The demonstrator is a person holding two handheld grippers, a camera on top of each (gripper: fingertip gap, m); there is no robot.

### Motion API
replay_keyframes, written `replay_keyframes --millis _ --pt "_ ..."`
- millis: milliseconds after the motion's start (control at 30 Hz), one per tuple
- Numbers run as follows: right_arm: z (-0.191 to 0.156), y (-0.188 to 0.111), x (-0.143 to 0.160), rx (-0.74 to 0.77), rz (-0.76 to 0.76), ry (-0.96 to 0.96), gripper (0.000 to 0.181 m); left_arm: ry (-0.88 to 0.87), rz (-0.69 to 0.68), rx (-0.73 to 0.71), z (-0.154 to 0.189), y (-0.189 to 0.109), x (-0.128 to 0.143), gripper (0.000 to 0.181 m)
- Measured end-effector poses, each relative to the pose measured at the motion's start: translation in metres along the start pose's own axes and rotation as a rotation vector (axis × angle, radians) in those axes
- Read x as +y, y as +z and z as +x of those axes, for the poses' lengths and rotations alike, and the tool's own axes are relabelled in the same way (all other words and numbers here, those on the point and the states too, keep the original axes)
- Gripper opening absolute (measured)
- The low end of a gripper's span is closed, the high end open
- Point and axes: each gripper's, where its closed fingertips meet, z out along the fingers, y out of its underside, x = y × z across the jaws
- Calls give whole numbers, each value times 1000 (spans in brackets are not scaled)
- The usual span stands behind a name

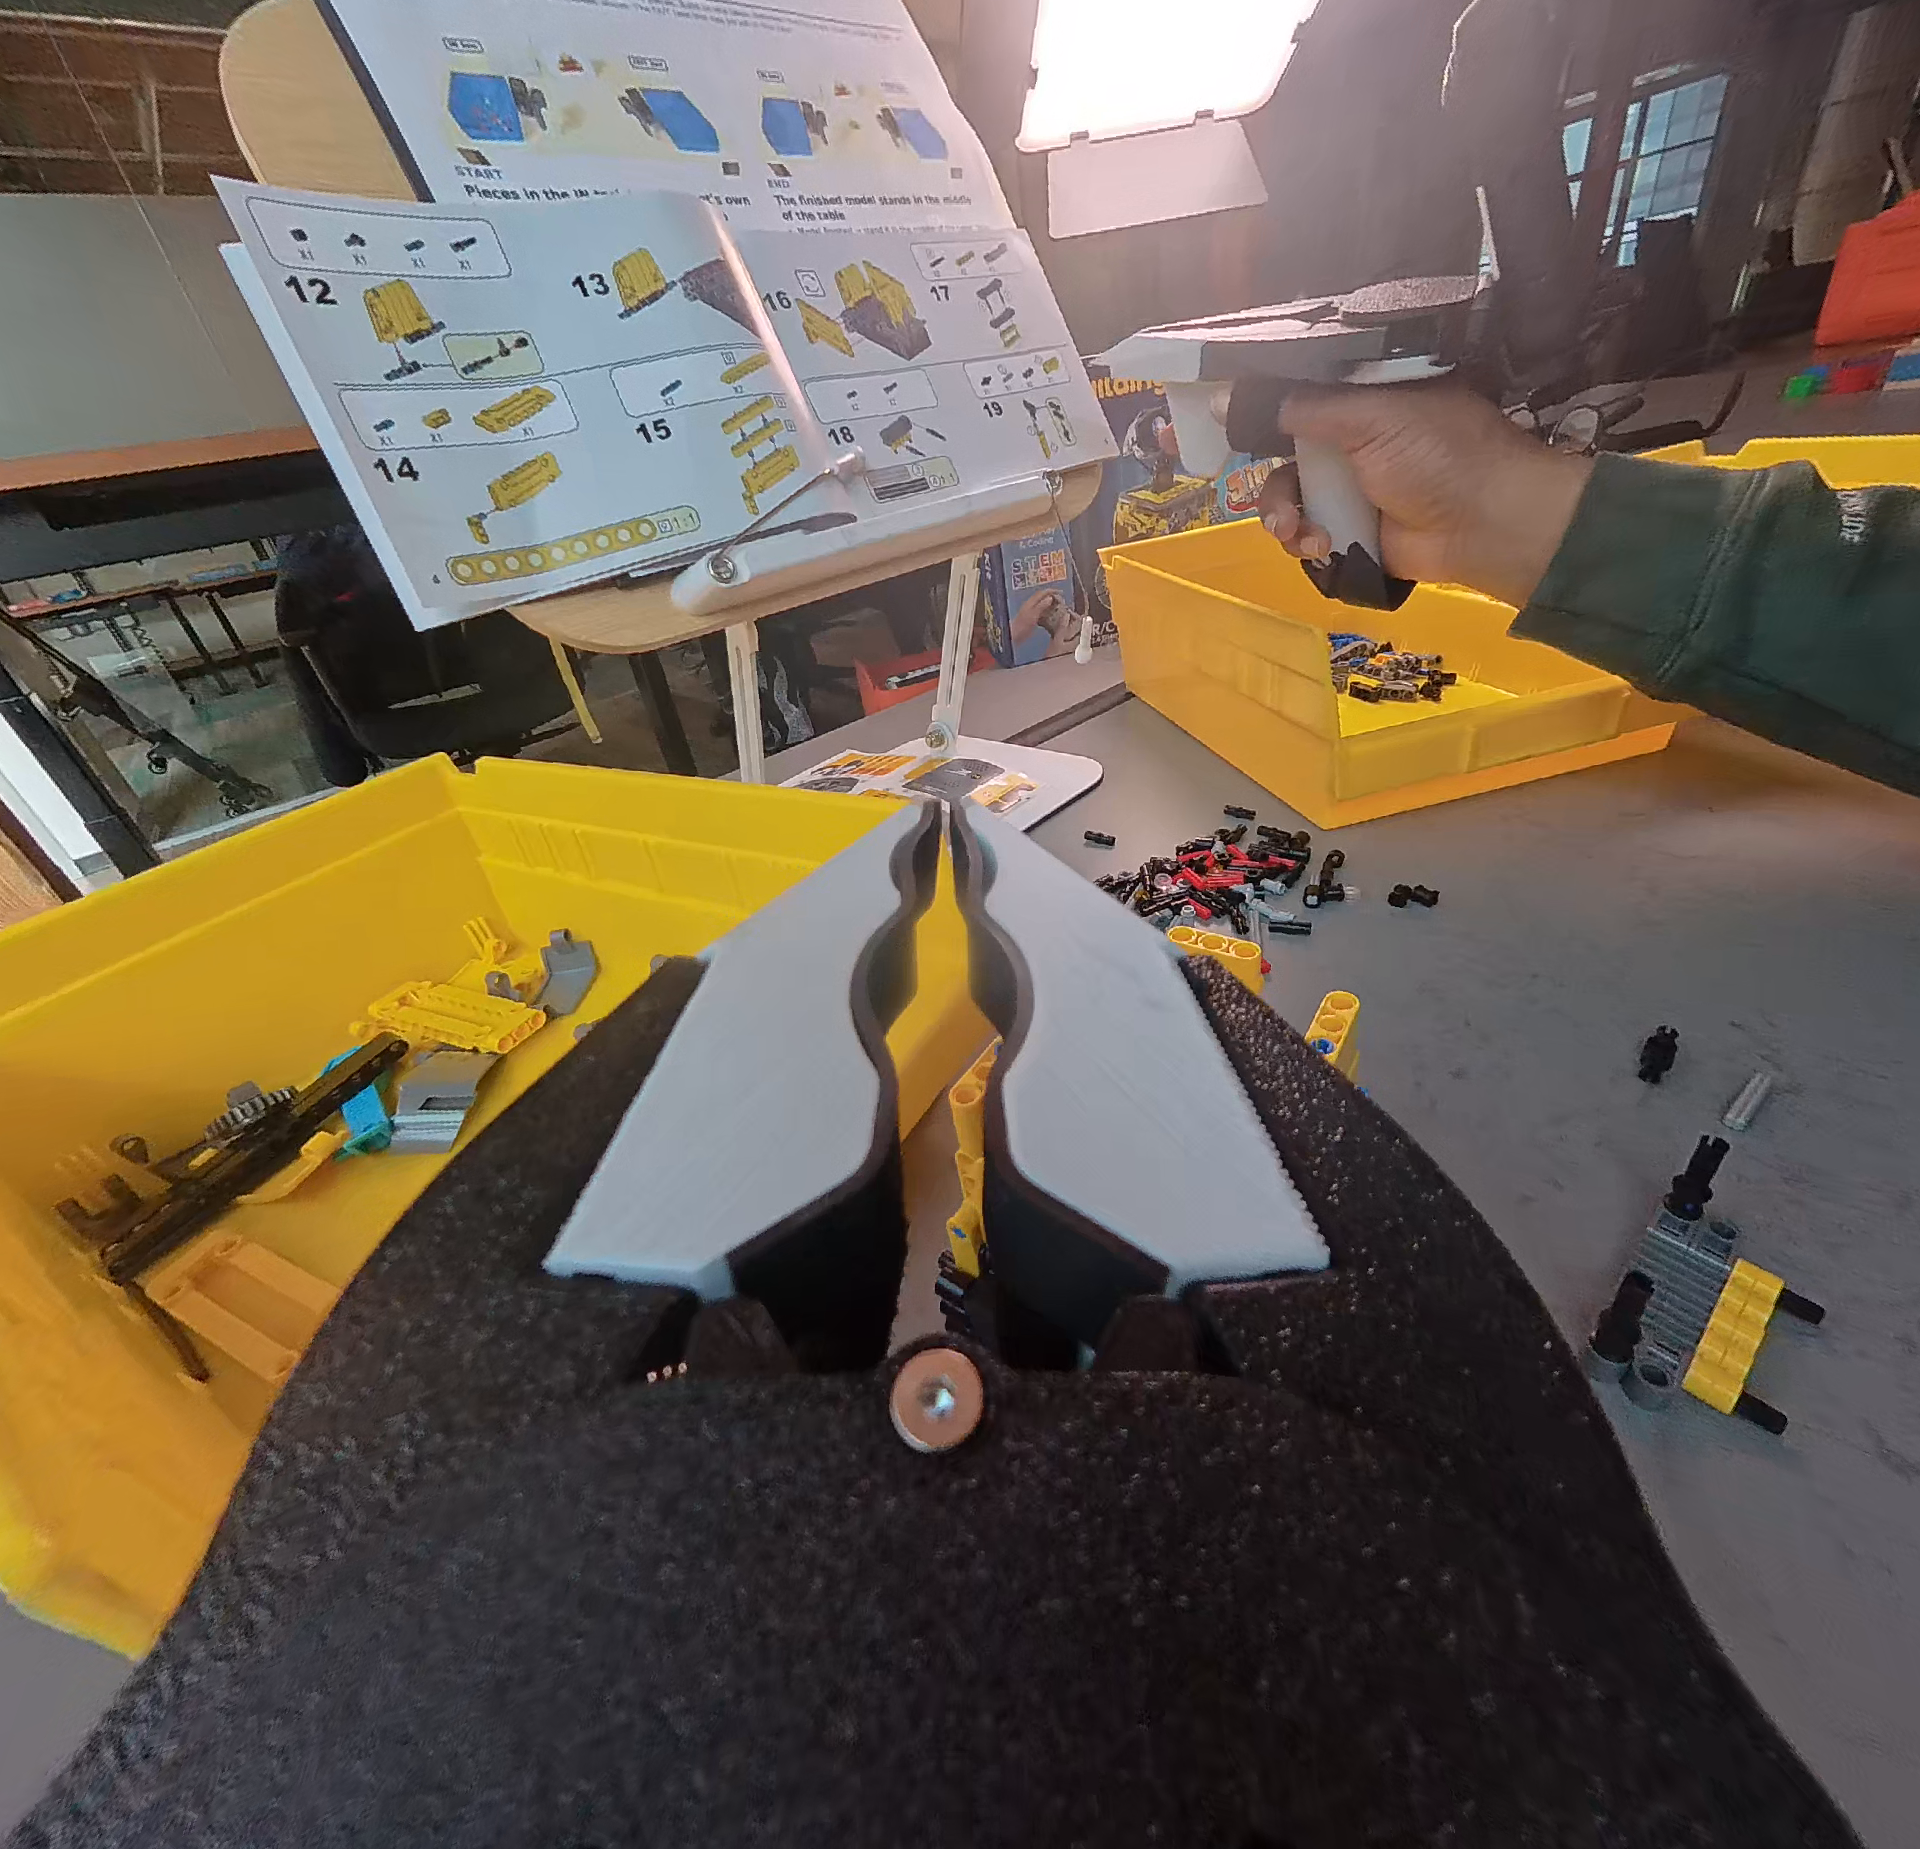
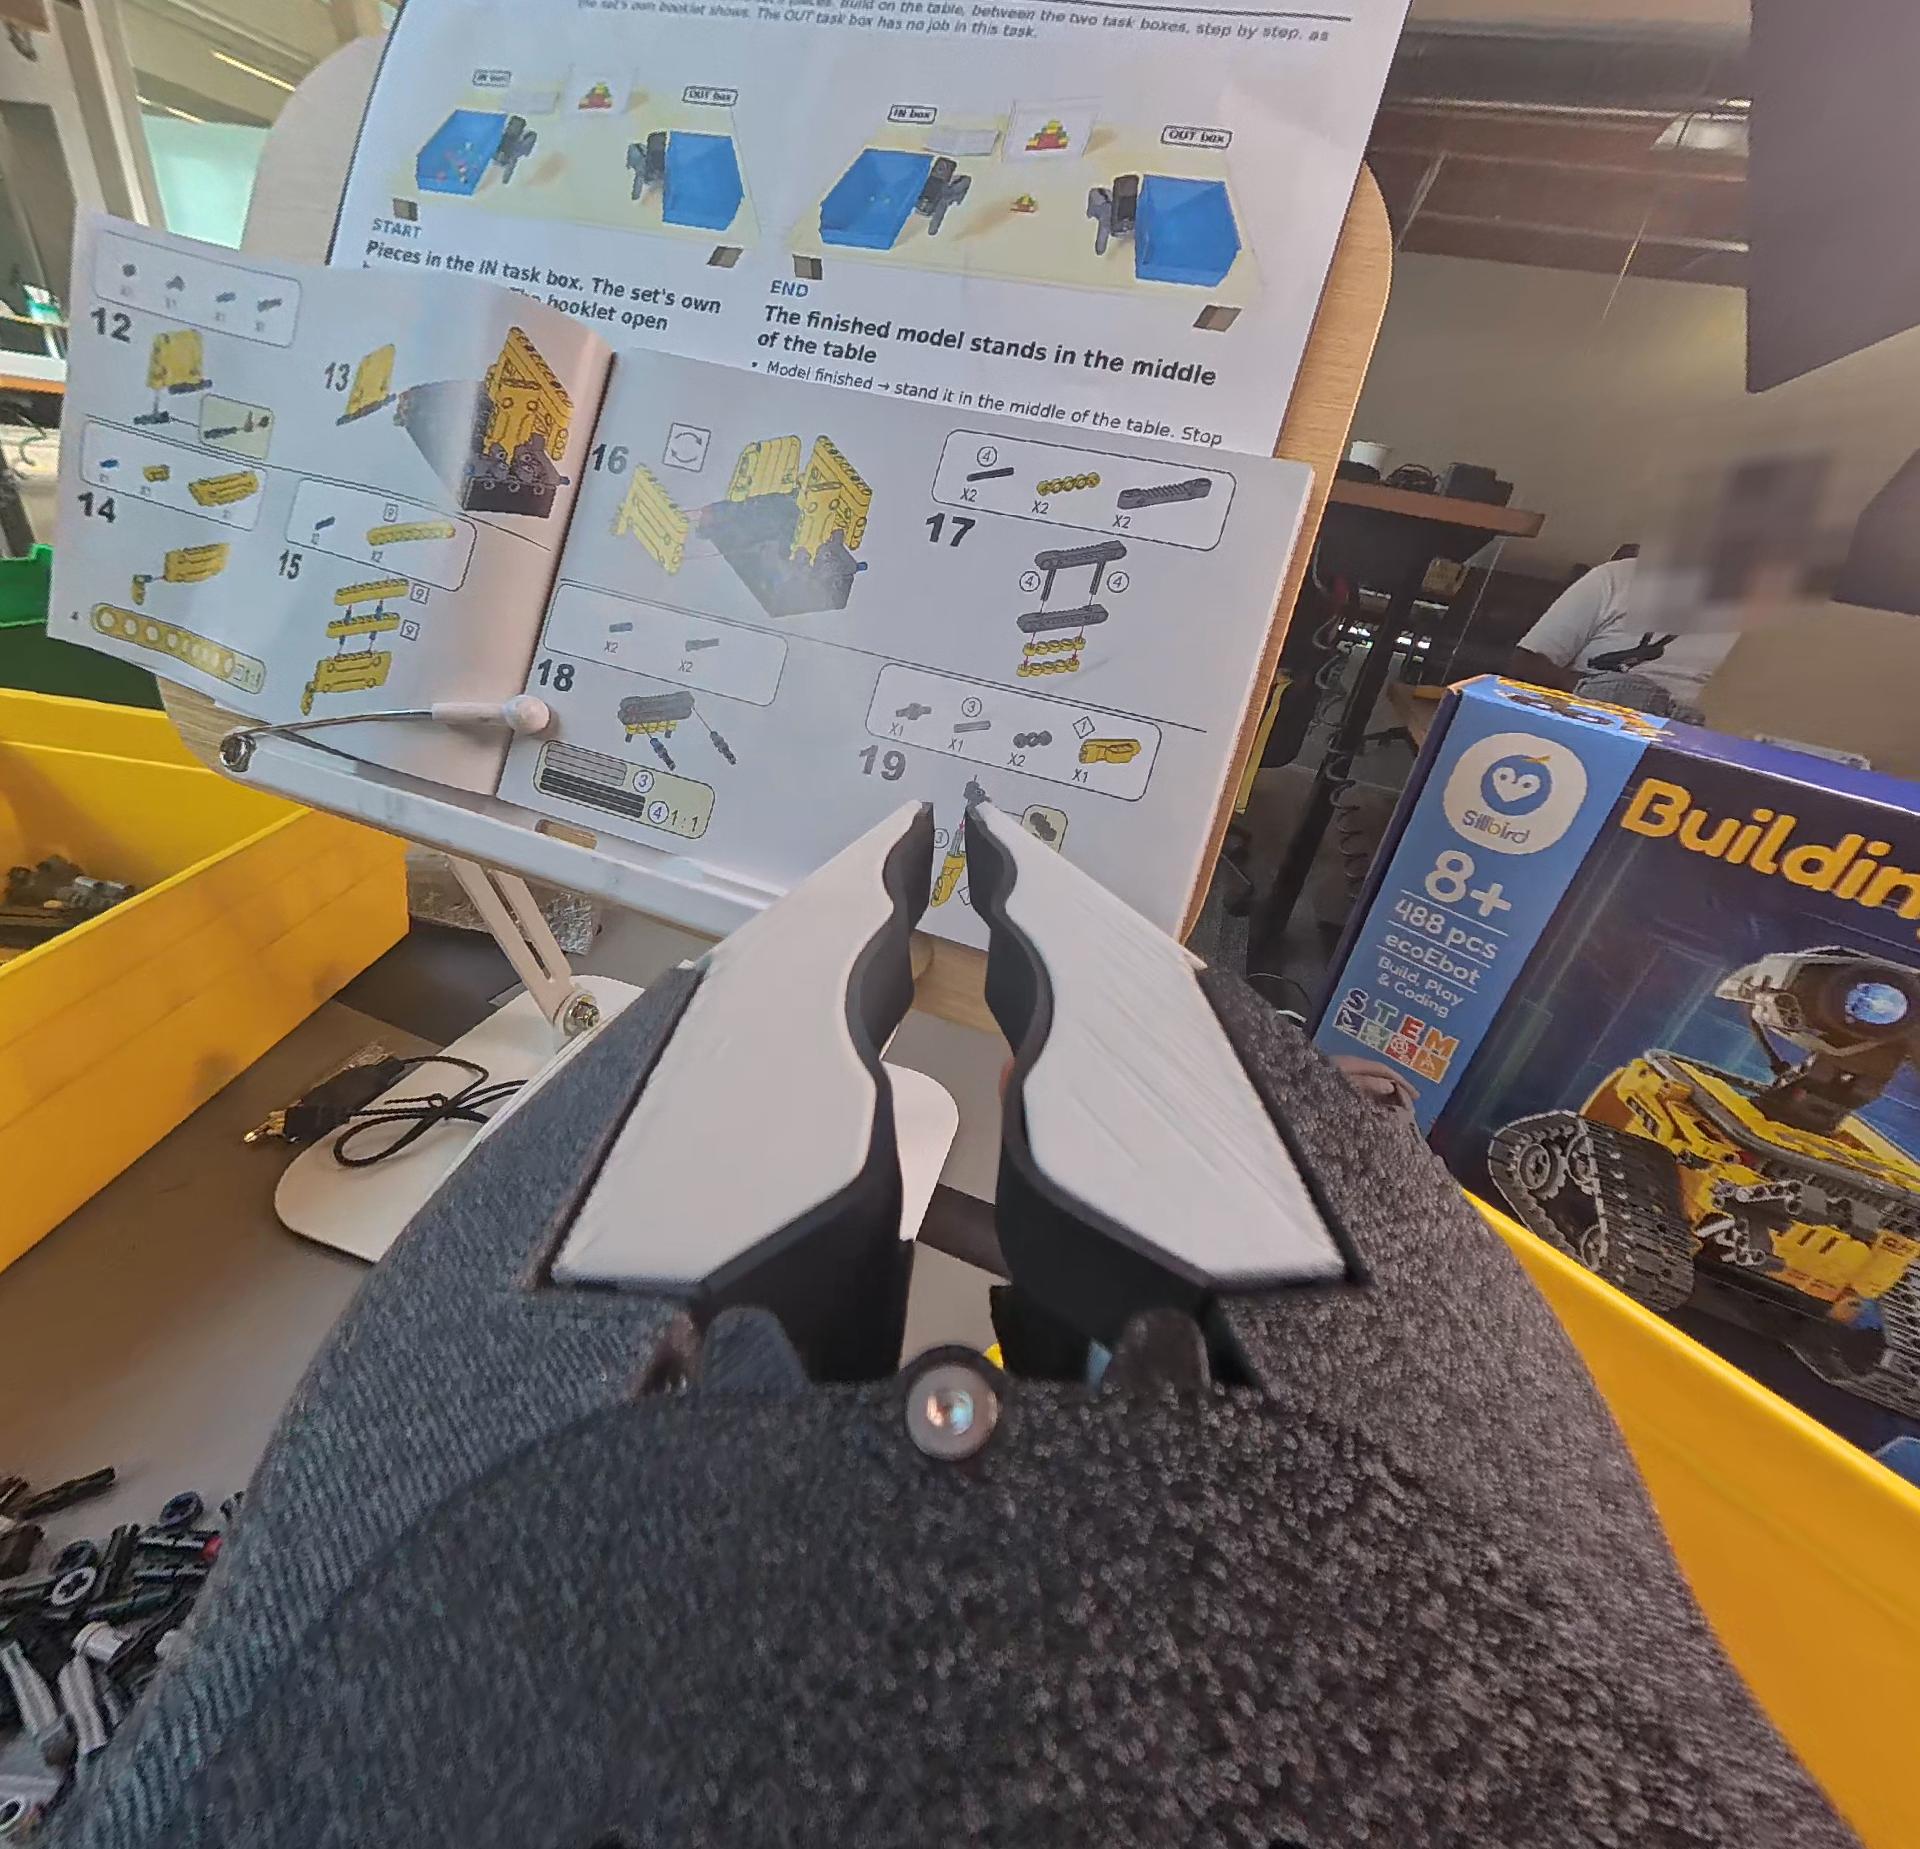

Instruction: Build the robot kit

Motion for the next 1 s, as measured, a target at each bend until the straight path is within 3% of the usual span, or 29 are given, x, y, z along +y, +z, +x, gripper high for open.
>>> replay_keyframes --millis 1000 --pt "-18 -10 15 -12 -27 -48 12 -87 -70 22 5 3 10 15"
